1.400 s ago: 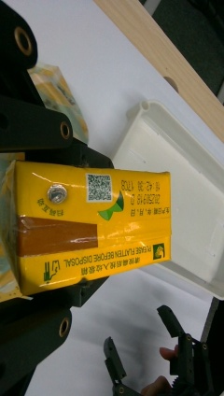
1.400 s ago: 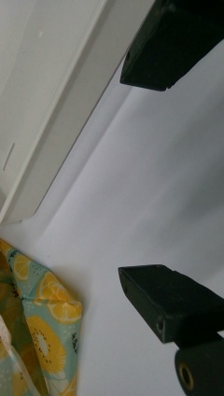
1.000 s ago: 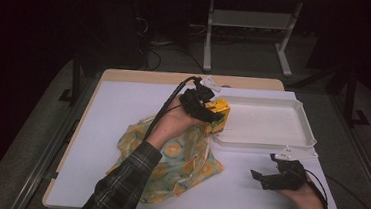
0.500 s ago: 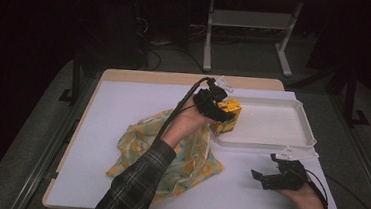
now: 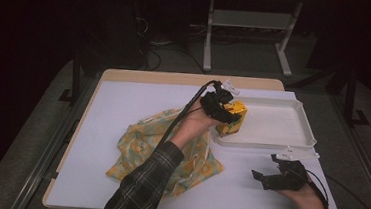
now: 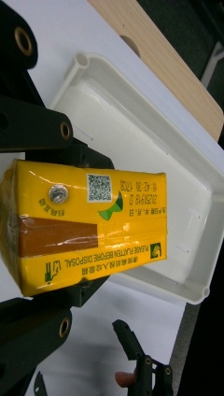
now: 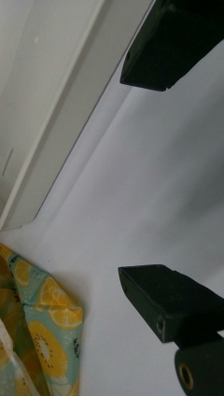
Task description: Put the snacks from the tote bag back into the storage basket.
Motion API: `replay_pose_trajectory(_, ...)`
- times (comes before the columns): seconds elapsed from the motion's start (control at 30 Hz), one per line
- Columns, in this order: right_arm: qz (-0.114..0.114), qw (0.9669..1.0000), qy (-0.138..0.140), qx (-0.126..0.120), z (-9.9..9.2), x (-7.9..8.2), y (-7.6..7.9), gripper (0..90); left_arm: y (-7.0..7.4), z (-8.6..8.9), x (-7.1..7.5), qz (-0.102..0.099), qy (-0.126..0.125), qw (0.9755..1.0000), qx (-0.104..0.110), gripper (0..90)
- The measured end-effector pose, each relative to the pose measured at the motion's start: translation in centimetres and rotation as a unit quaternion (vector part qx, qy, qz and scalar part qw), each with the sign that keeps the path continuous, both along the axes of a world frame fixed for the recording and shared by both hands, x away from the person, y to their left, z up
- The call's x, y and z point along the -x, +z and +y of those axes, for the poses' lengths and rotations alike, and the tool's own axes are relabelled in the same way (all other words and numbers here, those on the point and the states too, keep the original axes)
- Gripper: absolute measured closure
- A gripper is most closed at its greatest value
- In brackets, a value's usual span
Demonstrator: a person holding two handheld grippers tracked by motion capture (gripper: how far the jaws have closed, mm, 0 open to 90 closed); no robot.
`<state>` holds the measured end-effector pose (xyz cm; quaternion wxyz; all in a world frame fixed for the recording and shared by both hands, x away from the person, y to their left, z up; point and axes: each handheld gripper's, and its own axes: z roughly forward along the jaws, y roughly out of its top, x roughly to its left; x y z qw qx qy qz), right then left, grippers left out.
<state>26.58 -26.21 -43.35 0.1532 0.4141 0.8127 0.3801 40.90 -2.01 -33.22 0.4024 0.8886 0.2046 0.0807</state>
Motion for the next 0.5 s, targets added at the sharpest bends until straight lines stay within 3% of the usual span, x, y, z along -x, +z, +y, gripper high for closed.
replay_pose_trajectory(0.5, -0.001, 1.0, -0.005, -0.003, -0.2, 0.2, 0.0, 7.0, -1.6, -1.6, -0.6, 0.002, -0.001, 1.0, -0.007, 52.1)
